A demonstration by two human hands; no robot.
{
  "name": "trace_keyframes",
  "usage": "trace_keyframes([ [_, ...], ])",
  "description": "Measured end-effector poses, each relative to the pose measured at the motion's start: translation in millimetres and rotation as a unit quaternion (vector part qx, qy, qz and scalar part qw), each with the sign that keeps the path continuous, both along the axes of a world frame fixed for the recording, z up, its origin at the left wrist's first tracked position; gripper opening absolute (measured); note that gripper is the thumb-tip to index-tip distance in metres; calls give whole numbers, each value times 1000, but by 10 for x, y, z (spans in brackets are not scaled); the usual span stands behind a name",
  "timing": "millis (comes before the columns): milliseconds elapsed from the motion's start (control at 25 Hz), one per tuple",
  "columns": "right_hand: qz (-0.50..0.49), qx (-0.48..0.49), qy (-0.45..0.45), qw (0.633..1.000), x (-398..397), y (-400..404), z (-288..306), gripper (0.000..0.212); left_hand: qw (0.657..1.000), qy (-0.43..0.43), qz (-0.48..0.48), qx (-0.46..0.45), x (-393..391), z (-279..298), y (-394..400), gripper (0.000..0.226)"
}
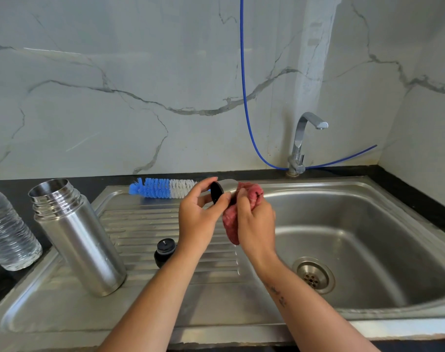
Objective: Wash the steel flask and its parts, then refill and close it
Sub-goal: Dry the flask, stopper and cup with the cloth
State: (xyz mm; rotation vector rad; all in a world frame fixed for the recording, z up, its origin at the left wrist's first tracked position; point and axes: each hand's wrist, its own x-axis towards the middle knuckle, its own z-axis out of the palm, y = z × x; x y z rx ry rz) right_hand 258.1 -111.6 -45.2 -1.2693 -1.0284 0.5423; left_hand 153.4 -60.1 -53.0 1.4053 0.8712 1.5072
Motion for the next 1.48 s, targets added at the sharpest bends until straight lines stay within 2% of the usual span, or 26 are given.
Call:
trace_keyframes([
  [80,-5,40,-50,998,-6,11,-25,20,1000,0,5,-23,23,-23,10,44],
  [200,7,119,-108,987,74,68,-41,34,999,22,-29,-27,107,-40,-61,45],
  [280,29,114,-47,992,114,71,-5,29,999,8,-48,-22,128,-49,-93,40],
  [400,47,67,100,992,147,67,34,25,998,-12,-59,-20,119,-33,-115,41],
  [520,72,18,221,972,178,59,99,36,994,-55,-93,-27,105,1,-126,43],
  [600,82,-12,293,953,187,59,140,35,993,-40,-108,-27,87,21,-123,44],
  [760,53,-26,291,955,204,61,137,40,988,132,-80,7,-44,55,-71,55],
  [880,40,0,297,954,223,73,152,35,951,288,-111,-18,-185,106,-18,64],
  [920,43,9,317,948,231,81,165,31,942,305,-133,-46,-208,113,-7,59],
  [960,45,19,337,940,240,97,173,29,942,288,-152,-83,-212,122,6,51],
  [1040,37,25,362,931,259,94,182,26,955,176,-161,-175,-228,163,11,37],
  [1120,26,29,323,946,237,56,170,28,957,54,-152,-241,-263,212,31,38],
  [1200,46,66,216,973,159,20,138,25,949,-4,-149,-277,-261,249,44,41],
  [1280,63,113,51,990,67,-4,92,19,946,-5,-164,-281,-189,224,35,46],
  [1360,25,126,-138,982,21,47,-41,16,954,20,-155,-256,-118,170,17,52],
  [1400,8,115,-193,974,-1,50,-79,10,961,45,-129,-239,-113,144,30,55],
  [1480,18,84,-218,972,-33,47,-121,18,971,90,-74,-210,-136,119,49,56],
])
